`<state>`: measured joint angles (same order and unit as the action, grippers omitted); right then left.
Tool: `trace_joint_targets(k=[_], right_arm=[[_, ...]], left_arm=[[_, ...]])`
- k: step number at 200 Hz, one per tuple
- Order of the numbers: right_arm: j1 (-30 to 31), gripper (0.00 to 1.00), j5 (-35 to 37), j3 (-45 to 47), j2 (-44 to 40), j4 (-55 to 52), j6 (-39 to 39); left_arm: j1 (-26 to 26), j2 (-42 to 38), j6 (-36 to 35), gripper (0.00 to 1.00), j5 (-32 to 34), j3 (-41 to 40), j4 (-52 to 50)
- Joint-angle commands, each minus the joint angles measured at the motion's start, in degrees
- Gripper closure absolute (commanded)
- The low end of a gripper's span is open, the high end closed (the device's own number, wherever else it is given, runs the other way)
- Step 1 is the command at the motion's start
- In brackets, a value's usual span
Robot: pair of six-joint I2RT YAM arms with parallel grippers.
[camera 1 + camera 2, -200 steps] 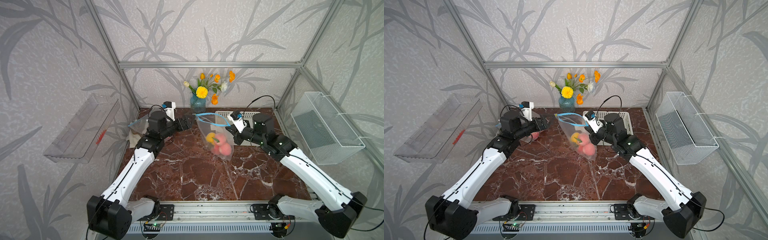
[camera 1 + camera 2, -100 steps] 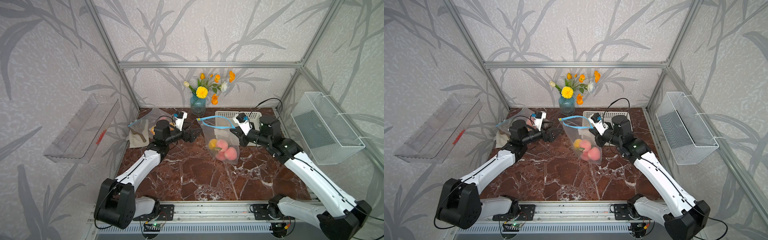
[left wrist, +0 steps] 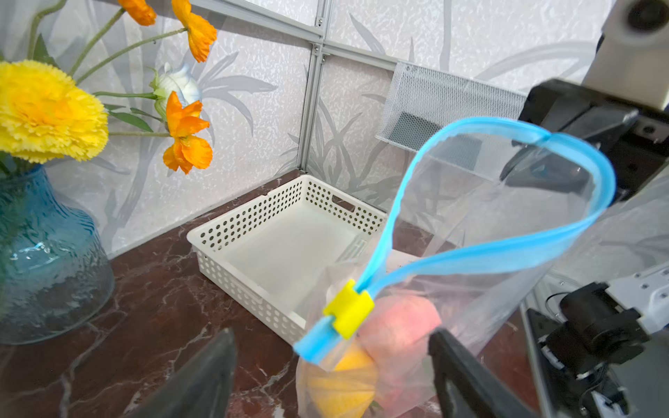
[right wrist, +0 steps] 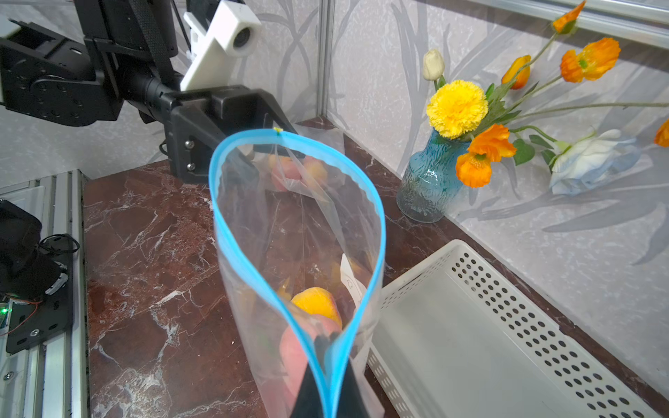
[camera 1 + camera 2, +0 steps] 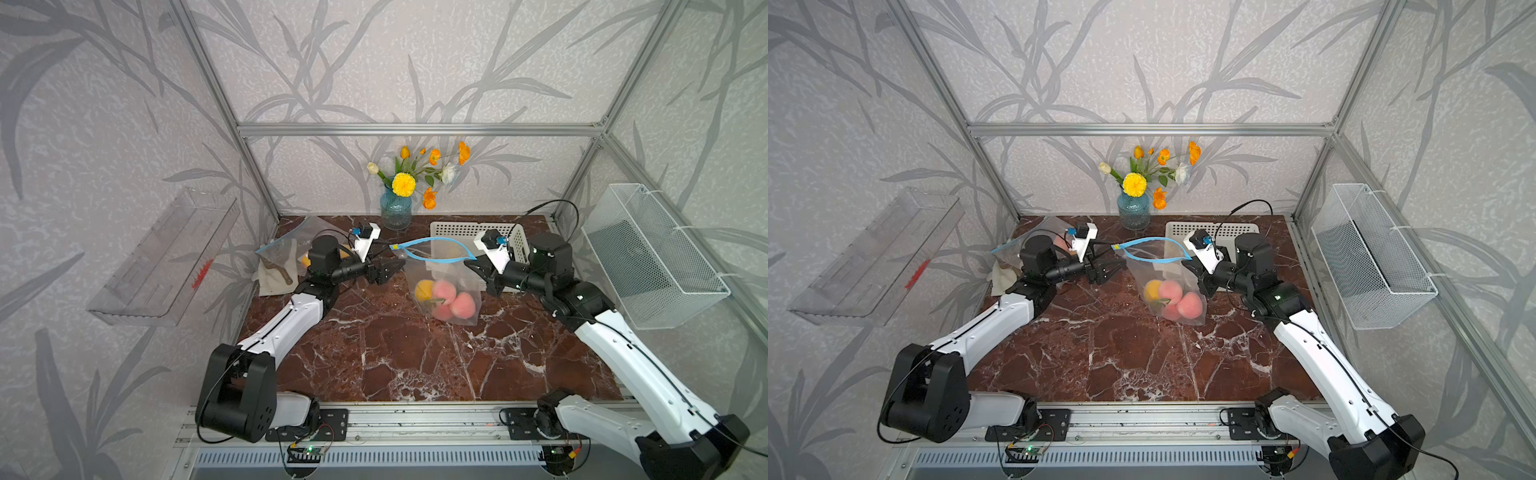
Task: Place the peach in a zip-top bag and seal the zipper
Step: Adjust the zipper food storage bag at the center of the board.
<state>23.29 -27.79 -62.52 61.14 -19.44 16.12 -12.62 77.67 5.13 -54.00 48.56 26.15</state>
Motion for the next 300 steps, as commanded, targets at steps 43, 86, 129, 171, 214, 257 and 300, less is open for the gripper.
trace_joint_targets(k=[43, 86, 129, 171, 214, 257, 300], right_arm=[[-0.70, 1.00, -3.84, 1.14, -1.91, 3.40, 0.46], [-0.79, 1.00, -4.35, 1.19, -1.73, 4.20, 0.01], [-0.79, 1.00, -3.52, 1.44, -1.55, 4.76, -0.28], [-1.12, 1.00, 2.45, 1.35, -1.64, 2.97, 1.29], [-1.32, 1.00, 7.25, 0.99, -0.10, -0.30, 2.94], [-0.82, 0.35, 2.66, -3.12, -0.26, -3.46, -0.94], [4.31, 0.19, -0.20, -9.58, 0.30, -3.14, 0.20]], left_arm=[[1.82, 1.65, 1.71, 0.48, -9.45, 2.93, 3.37], [1.42, 1.87, 0.96, 0.52, -16.56, 3.70, 2.64], [0.58, 0.06, -5.25, 0.76, -18.88, 4.15, -3.71], [0.84, -5.36, -11.74, 0.96, -15.24, 4.39, -12.49], [0.67, -10.37, -14.42, 1.00, -11.27, 5.39, -19.65], [-0.62, -9.27, -16.68, 1.00, -7.29, 8.87, -27.92], [-2.28, -7.74, -21.82, 1.00, -5.19, 13.78, -36.66]])
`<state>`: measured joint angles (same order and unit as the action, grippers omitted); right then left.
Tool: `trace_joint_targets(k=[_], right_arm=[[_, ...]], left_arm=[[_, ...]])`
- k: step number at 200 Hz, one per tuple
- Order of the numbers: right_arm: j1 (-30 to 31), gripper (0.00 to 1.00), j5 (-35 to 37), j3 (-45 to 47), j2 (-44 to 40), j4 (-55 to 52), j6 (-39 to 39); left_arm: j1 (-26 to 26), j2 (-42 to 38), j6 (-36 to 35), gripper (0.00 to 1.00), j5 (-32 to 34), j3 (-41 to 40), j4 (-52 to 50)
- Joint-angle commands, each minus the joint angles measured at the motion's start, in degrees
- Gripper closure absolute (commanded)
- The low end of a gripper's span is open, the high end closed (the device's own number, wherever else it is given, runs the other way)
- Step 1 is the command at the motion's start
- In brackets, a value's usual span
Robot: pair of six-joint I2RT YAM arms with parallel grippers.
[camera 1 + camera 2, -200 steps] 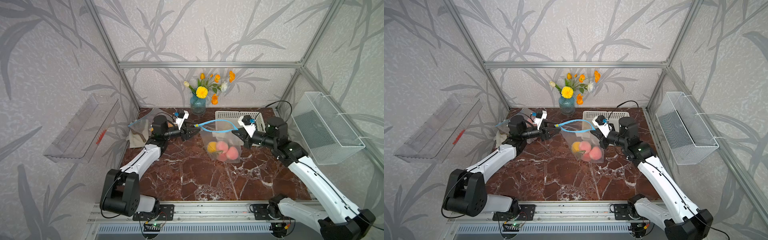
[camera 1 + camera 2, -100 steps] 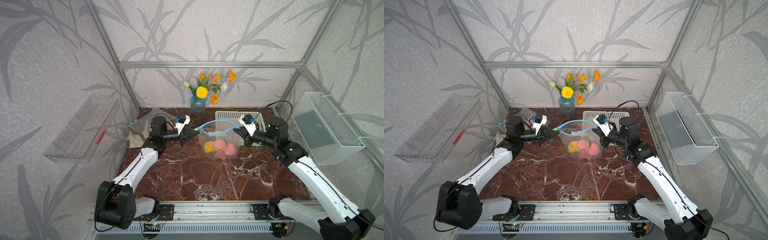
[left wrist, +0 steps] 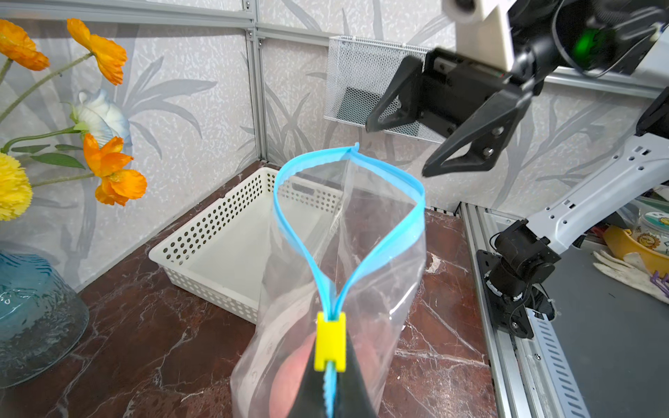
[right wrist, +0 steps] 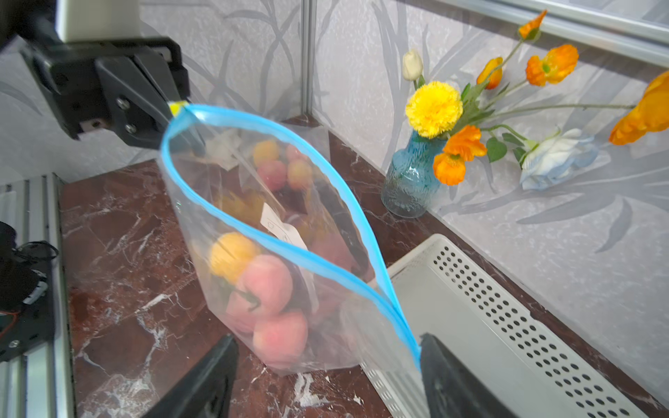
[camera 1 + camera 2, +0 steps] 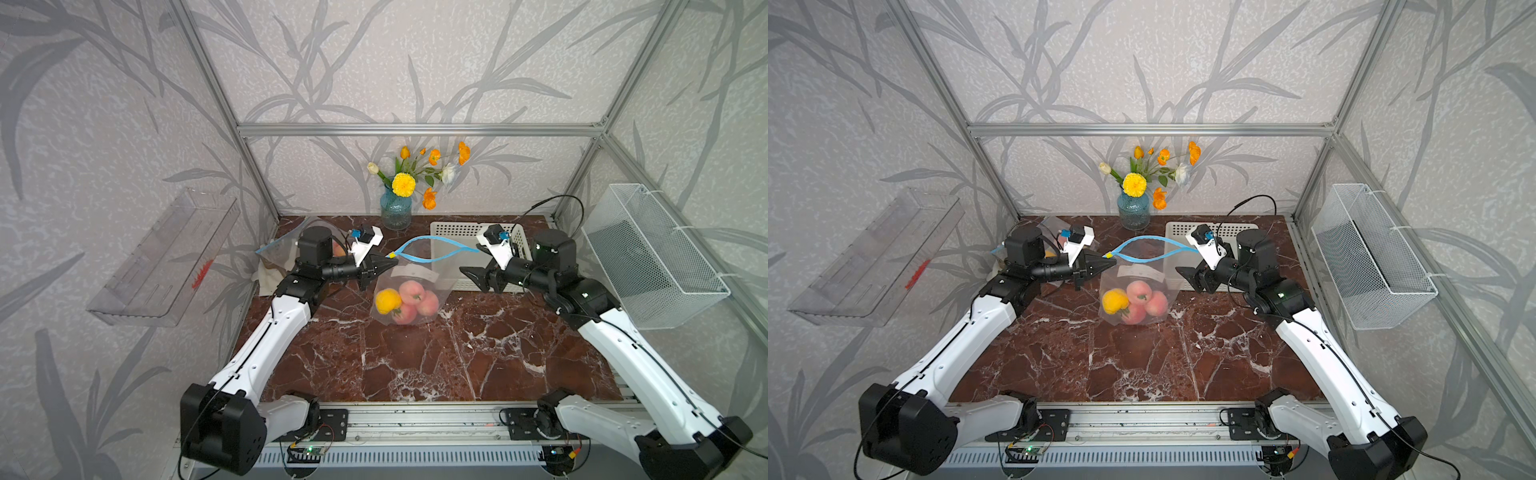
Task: Place the peach in a zip-top bag and seal the zipper
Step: Adjust the zipper food storage bag at the center of the board.
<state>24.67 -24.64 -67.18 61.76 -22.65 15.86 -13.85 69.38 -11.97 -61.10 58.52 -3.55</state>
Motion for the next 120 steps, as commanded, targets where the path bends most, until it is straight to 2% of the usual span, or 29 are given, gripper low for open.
trace_joint_targets(k=[1, 28, 53, 97, 120], right_arm=[[3.11, 0.19, -3.46, -5.17, -0.14, 0.07, 0.65], [7.56, 0.18, -3.50, -10.93, 5.77, -0.65, 4.62], [8.71, 0.18, -7.58, -17.36, 12.85, -2.36, 6.60], [11.32, 0.18, -14.58, -25.46, 22.09, -5.87, 11.87], [11.90, 0.18, -15.83, -28.57, 25.68, -7.89, 13.99]], left_arm=[[-1.08, 0.61, -4.91, 1.00, 2.02, 3.98, -7.33], [-1.96, 1.62, -9.40, 1.00, 4.25, 7.80, -15.56], [-2.45, 1.68, -12.81, 1.00, 5.82, 11.07, -21.54], [-3.09, 1.74, -17.07, 1.00, 5.49, 15.01, -27.33], [-3.25, 1.68, -19.29, 1.00, 5.47, 15.70, -28.25]])
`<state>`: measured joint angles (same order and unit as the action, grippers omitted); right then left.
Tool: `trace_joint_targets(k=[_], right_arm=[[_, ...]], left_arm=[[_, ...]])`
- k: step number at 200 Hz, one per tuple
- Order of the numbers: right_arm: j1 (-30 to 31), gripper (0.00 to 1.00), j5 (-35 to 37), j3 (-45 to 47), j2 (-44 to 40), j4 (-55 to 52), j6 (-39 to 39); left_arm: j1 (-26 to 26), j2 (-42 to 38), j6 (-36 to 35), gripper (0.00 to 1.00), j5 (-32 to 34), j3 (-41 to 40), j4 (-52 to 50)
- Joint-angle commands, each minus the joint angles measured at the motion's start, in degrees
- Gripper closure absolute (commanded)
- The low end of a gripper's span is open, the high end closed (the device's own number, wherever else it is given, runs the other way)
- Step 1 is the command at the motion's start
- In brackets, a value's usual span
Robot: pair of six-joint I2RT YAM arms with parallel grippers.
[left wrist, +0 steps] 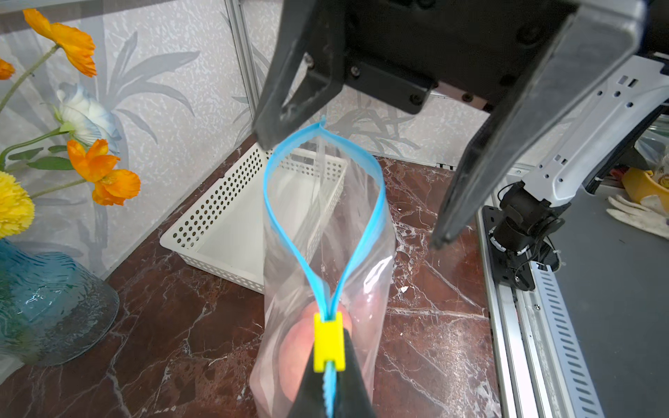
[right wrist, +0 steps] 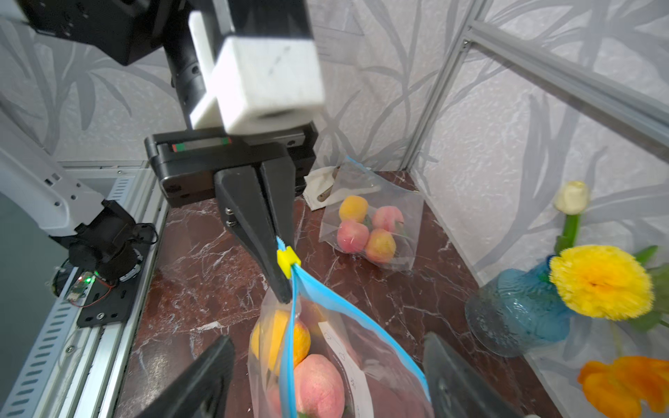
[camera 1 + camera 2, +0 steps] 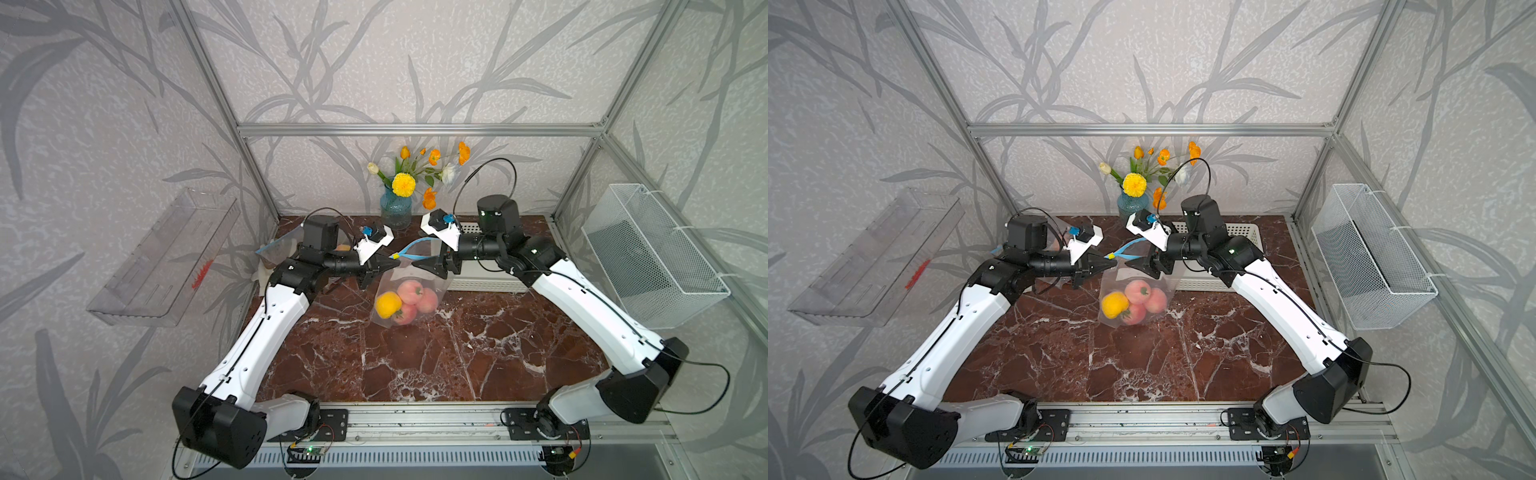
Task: Place the peach in a zip-top bag and seal the zipper
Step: Adjust the zipper food storage bag at the center of the board, then zip the zipper on the zipper food storage bag.
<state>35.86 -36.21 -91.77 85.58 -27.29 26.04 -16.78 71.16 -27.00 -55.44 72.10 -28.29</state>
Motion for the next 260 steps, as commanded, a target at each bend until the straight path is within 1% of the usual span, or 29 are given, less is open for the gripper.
trace_joint_targets(k=[1, 26, 54, 69, 83, 98, 103, 123, 133, 143, 148, 154, 163, 173, 179, 197, 210, 230, 260], right_arm=[[0.75, 0.18, -4.25, -4.05, 1.99, -3.28, 3.82], [0.72, 0.18, -3.52, -7.54, 5.51, -5.10, 4.59], [0.75, 0.19, -6.49, -11.58, 8.88, -10.64, 8.08], [0.78, 0.20, -8.47, -12.55, 9.68, -13.70, 10.31], [0.76, 0.22, -9.70, -12.04, 9.62, -14.30, 11.19], [0.71, 0.26, -9.83, -11.03, 9.26, -13.68, 11.31], [0.75, 0.30, -9.80, -10.90, 9.11, -13.68, 11.31], [0.78, 0.53, -9.99, -10.38, 8.65, -13.31, 10.38], [0.78, 0.68, -10.09, -9.75, 8.13, -12.63, 9.50], [0.72, 0.83, -9.73, -8.70, 7.35, -10.92, 7.69], [0.72, 0.91, -9.42, -8.04, 6.89, -9.89, 6.74], [0.71, 0.95, -9.15, -7.02, 6.17, -8.42, 5.63], [0.71, 0.96, -8.55, -5.05, 5.01, -5.62, 3.74], [0.76, 0.97, -7.78, -2.57, 3.52, -2.22, 1.56], [0.76, 0.97, -7.30, -1.15, 2.72, -0.19, 0.48], [0.72, 0.98, -6.45, 2.31, 0.51, 4.73, -2.52], [0.72, 0.98, -6.50, 3.96, -0.60, 7.17, -4.02], [0.74, 0.97, -8.04, 4.84, -1.33, 7.88, -4.69], [0.74, 0.96, -8.79, 4.75, -1.12, 6.77, -3.74]], left_arm=[[-0.30, -0.07, -4.36, 1.00, -0.24, 2.15, -3.52], [-0.58, 0.20, -7.37, 0.98, -1.80, 4.09, -6.42], [-0.72, 1.26, -10.67, 0.98, -3.16, 6.72, -11.09], [-0.80, 1.04, -11.00, 0.98, -3.35, 6.72, -10.87], [-0.80, 0.63, -10.84, 0.98, -4.00, 6.39, -10.13], [-0.80, 0.18, -10.64, 0.98, -4.83, 6.03, -9.36], [-0.80, -0.01, -10.47, 0.98, -5.04, 5.69, -8.88], [-0.78, -0.90, -8.87, 0.97, -4.80, 4.04, -6.28], [-0.72, -1.64, -7.10, 0.92, -4.02, 2.76, -3.90], [-0.64, -2.47, -3.99, 0.90, -2.89, 0.94, -0.24], [-0.54, -2.88, -2.41, 0.87, -2.40, -0.03, 1.31], [-0.50, -3.39, -0.01, 0.81, -1.61, -1.27, 3.83], [-0.34, -4.01, 3.70, 0.74, -0.56, -3.22, 7.73], [-0.19, -4.63, 7.54, 0.60, 0.72, -5.51, 11.31], [-0.19, -5.02, 9.88, 0.57, 1.49, -6.93, 13.90], [-0.09, -5.69, 14.22, 0.53, 3.06, -10.53, 18.94], [-0.02, -5.76, 16.70, 0.53, 3.41, -12.31, 21.77], [-0.01, -6.28, 18.59, 0.53, 2.41, -13.69, 25.29], [-0.01, -7.78, 18.75, 0.53, 1.39, -13.94, 28.18]])
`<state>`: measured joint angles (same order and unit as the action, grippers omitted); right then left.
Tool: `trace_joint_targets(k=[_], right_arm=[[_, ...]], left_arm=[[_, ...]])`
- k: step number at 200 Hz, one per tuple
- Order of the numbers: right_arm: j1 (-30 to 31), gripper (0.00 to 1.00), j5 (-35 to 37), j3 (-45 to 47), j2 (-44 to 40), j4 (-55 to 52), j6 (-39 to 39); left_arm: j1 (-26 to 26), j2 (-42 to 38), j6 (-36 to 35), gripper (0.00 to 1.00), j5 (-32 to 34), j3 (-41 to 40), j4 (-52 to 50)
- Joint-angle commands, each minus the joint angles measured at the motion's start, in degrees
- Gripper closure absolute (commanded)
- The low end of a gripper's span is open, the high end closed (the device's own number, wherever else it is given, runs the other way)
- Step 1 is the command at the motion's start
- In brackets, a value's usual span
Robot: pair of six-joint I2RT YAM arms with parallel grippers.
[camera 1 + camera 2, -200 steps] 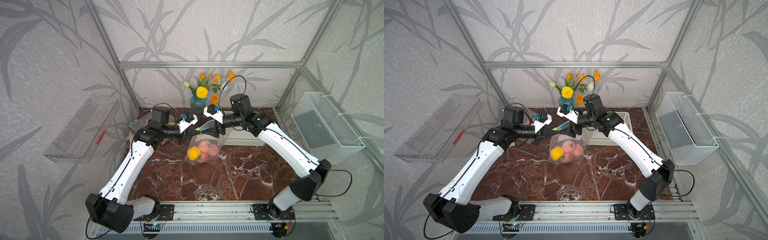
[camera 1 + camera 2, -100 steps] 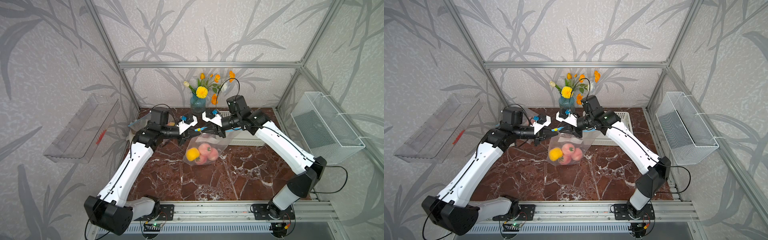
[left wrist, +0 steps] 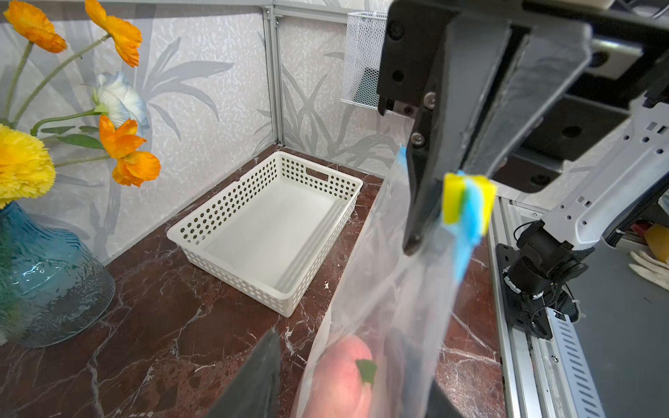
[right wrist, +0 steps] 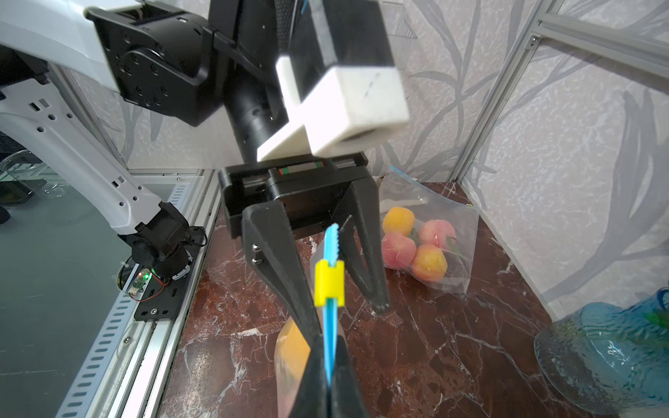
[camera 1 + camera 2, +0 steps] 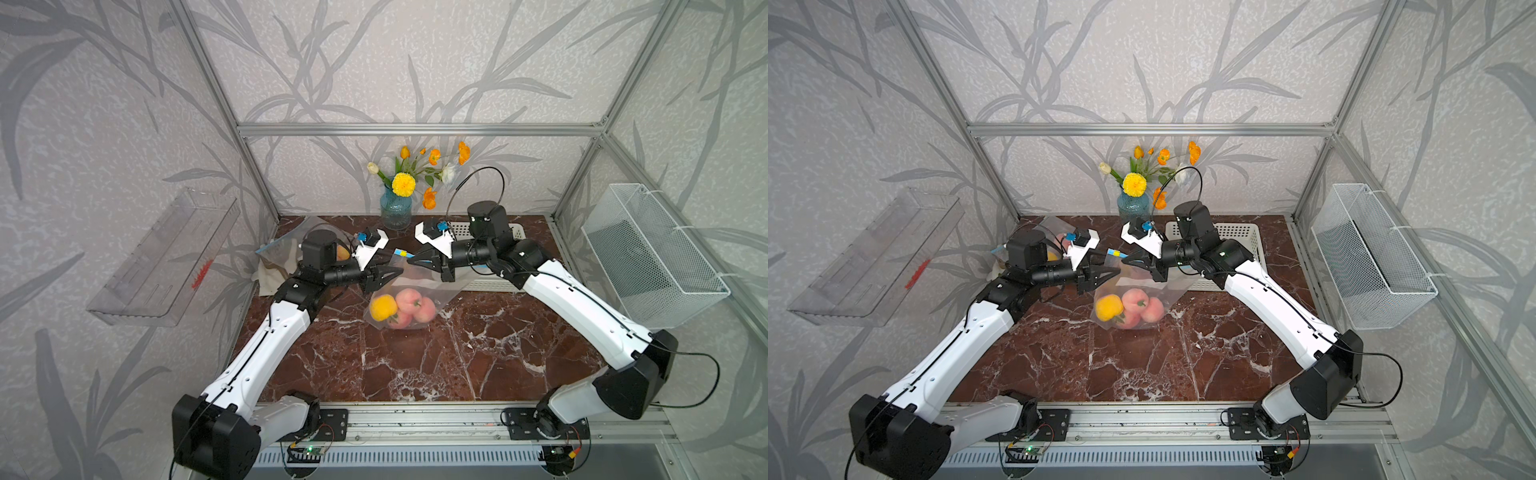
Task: Place the peach in a zip-top bag and seal the zipper
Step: Zip the zipper on the zipper food storage bag.
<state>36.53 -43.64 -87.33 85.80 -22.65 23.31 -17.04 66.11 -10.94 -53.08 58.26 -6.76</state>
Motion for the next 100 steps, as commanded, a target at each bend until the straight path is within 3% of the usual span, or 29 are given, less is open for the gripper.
trace_joint_targets(k=[1, 31, 59, 90, 100], right_arm=[[0.04, 0.96, -1.36, 0.32, -1.29, 2.07, -0.95], [0.03, 0.96, -0.92, 0.15, -0.81, 1.69, -0.06], [0.05, 0.96, -0.57, -0.30, -0.42, 1.14, 0.55], [0.10, 0.96, -0.57, -0.47, -0.19, 0.33, 1.49], [0.03, 0.95, -0.75, -0.58, -0.24, -0.22, 1.87]], left_arm=[[0.25, -2.74, 2.68, 0.53, -1.01, -0.09, 6.71], [0.25, -2.15, 1.31, 0.54, -2.09, 2.19, 5.26], [0.25, -1.40, -0.06, 0.63, -2.43, 3.53, 3.36], [0.23, -2.03, -0.64, 0.65, -4.80, 3.79, 3.40], [0.25, -2.19, -0.89, 0.70, -5.01, 3.79, 3.42]])
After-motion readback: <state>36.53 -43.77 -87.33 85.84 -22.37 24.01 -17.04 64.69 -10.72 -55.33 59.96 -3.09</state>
